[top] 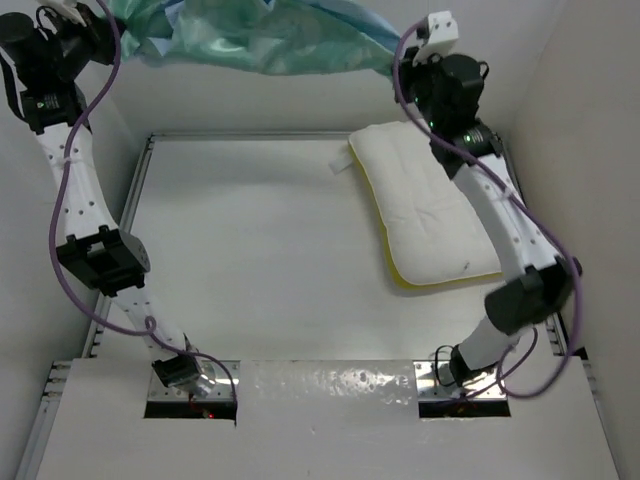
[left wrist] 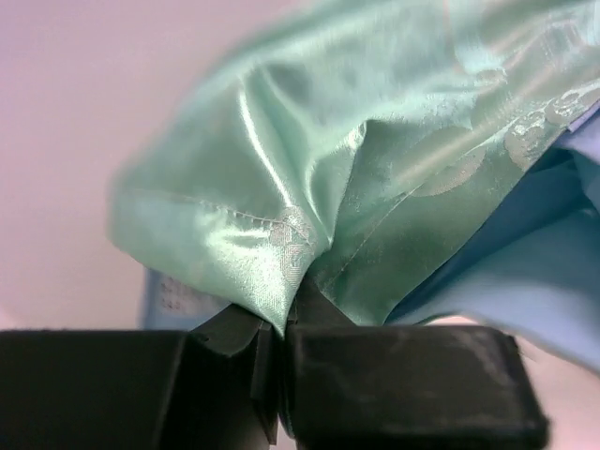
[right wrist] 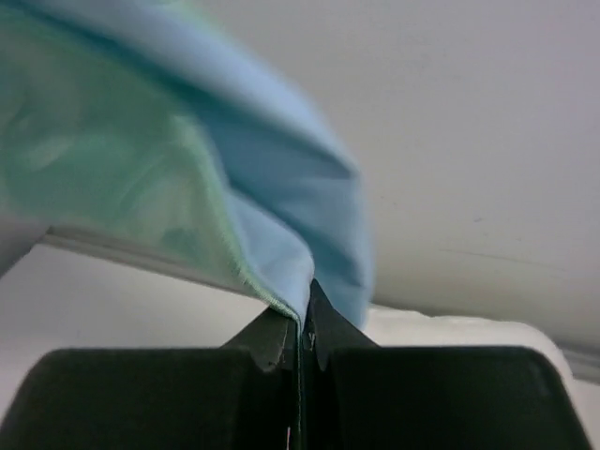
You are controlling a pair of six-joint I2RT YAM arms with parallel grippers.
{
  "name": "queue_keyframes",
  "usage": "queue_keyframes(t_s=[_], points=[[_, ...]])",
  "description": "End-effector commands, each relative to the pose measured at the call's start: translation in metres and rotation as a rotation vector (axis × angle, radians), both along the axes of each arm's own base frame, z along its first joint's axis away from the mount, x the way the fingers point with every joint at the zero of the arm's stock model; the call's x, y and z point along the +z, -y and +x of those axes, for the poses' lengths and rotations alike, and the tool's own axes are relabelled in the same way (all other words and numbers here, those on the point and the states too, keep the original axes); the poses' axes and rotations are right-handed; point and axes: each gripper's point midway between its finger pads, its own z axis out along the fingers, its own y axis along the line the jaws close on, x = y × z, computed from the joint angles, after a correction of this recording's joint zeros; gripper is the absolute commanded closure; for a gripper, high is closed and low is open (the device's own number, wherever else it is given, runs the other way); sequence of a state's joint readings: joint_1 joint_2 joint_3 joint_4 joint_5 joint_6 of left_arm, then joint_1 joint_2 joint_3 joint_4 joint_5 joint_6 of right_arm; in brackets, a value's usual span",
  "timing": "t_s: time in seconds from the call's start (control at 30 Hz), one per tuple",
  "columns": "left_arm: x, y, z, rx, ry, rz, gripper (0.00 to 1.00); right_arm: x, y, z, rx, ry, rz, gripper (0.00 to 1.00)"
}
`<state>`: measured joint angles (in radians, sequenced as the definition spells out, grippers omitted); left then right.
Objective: Put the pillow into the pillowcase
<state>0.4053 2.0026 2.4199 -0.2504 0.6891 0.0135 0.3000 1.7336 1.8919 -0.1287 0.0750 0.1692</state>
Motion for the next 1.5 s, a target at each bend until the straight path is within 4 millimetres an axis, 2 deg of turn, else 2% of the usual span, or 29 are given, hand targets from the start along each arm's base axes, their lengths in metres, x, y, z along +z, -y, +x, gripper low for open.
queue_keyframes(t_s=[0.0,0.03,0.07,0.1,0.13,0.17,0.2,0.27,0.3,0.4,0.43,0.47,0.53,0.57,0.6,0.63,0.67,0.73,0.77,0.8,0.83,0.87,0.9,0.93,0.97,1.0,1.07,1.23,1.47], points=[[-0.035,0.034,-0.021,-0.209,-0.104,0.007,0.97,-0.016,-0.061,-0.055,0.249,0.127,-0.213,1.00],[-0.044,0.047,-0.039,-0.294,-0.099,0.109,0.85,-0.061,-0.073,-0.086,0.340,0.102,-0.337,1.00],[-0.067,0.048,-0.048,-0.325,-0.147,0.142,0.75,-0.082,-0.076,-0.100,0.369,0.095,-0.382,0.95],[-0.128,0.047,-0.062,-0.365,-0.271,0.211,0.40,-0.153,-0.074,-0.119,0.419,-0.013,-0.467,0.69],[-0.147,0.046,-0.079,-0.357,-0.330,0.255,0.17,-0.167,-0.071,-0.140,0.446,-0.034,-0.471,0.22],[-0.178,0.041,-0.097,-0.338,-0.444,0.264,0.01,-0.193,-0.064,-0.151,0.446,-0.102,-0.471,0.01],[-0.226,0.022,-0.106,-0.253,-0.586,0.303,0.00,-0.234,-0.052,-0.165,0.403,-0.229,-0.413,0.01],[-0.253,0.001,-0.128,-0.185,-0.679,0.299,0.00,-0.247,-0.035,-0.177,0.348,-0.288,-0.402,0.01],[-0.252,-0.004,-0.131,-0.171,-0.681,0.278,0.00,-0.252,-0.033,-0.181,0.343,-0.301,-0.393,0.01],[-0.234,-0.022,-0.125,-0.114,-0.653,0.235,0.00,-0.233,-0.039,-0.186,0.374,-0.263,-0.350,0.01],[-0.234,-0.023,-0.120,-0.108,-0.653,0.238,0.00,-0.230,-0.043,-0.186,0.391,-0.254,-0.345,0.05],[-0.228,-0.018,-0.113,-0.107,-0.640,0.258,0.00,-0.231,-0.048,-0.184,0.414,-0.260,-0.344,0.22],[-0.241,-0.015,-0.107,-0.101,-0.682,0.347,0.62,-0.218,-0.055,-0.172,0.394,-0.273,-0.298,1.00],[-0.256,0.003,-0.104,-0.134,-0.721,0.389,0.86,-0.227,-0.056,-0.168,0.386,-0.323,-0.297,1.00],[-0.271,-0.003,-0.103,-0.073,-0.781,0.446,0.99,-0.232,-0.066,-0.155,0.376,-0.373,-0.264,1.00],[-0.291,0.000,-0.101,-0.071,-0.831,0.465,0.95,-0.234,-0.077,-0.151,0.394,-0.399,-0.246,0.67],[-0.314,0.010,-0.103,-0.091,-0.890,0.491,0.76,-0.239,-0.095,-0.139,0.428,-0.447,-0.237,0.56],[-0.353,0.020,-0.106,-0.163,-0.993,0.467,0.62,-0.243,-0.131,-0.139,0.492,-0.520,-0.170,0.41],[-0.364,0.029,-0.115,-0.207,-1.056,0.437,0.57,-0.251,-0.144,-0.141,0.498,-0.572,-0.159,0.41],[-0.382,0.039,-0.122,-0.287,-1.107,0.416,0.49,-0.258,-0.173,-0.142,0.516,-0.614,-0.139,0.40],[-0.387,0.052,-0.132,-0.354,-1.136,0.423,0.46,-0.270,-0.181,-0.147,0.502,-0.652,-0.172,0.37],[-0.402,0.065,-0.158,-0.457,-1.195,0.438,0.40,-0.274,-0.191,-0.150,0.515,-0.645,-0.216,0.36],[-0.401,0.074,-0.171,-0.507,-1.190,0.465,0.35,-0.288,-0.206,-0.166,0.546,-0.660,-0.265,0.35],[-0.408,0.087,-0.185,-0.568,-1.193,0.500,0.28,-0.305,-0.210,-0.172,0.554,-0.680,-0.300,0.34],[-0.430,0.094,-0.208,-0.607,-1.231,0.520,0.23,-0.321,-0.213,-0.181,0.579,-0.686,-0.317,0.34],[-0.428,0.089,-0.214,-0.589,-1.206,0.610,0.21,-0.329,-0.219,-0.188,0.597,-0.687,-0.322,0.33],[-0.449,0.090,-0.229,-0.591,-1.201,0.680,0.18,-0.352,-0.218,-0.193,0.593,-0.706,-0.327,0.34],[-0.470,0.084,-0.216,-0.500,-1.137,0.748,0.08,-0.404,-0.215,-0.201,0.579,-0.748,-0.389,0.37],[-0.499,0.073,-0.194,-0.302,-1.139,0.707,0.15,-0.442,-0.206,-0.181,0.452,-0.751,-0.459,0.40]])
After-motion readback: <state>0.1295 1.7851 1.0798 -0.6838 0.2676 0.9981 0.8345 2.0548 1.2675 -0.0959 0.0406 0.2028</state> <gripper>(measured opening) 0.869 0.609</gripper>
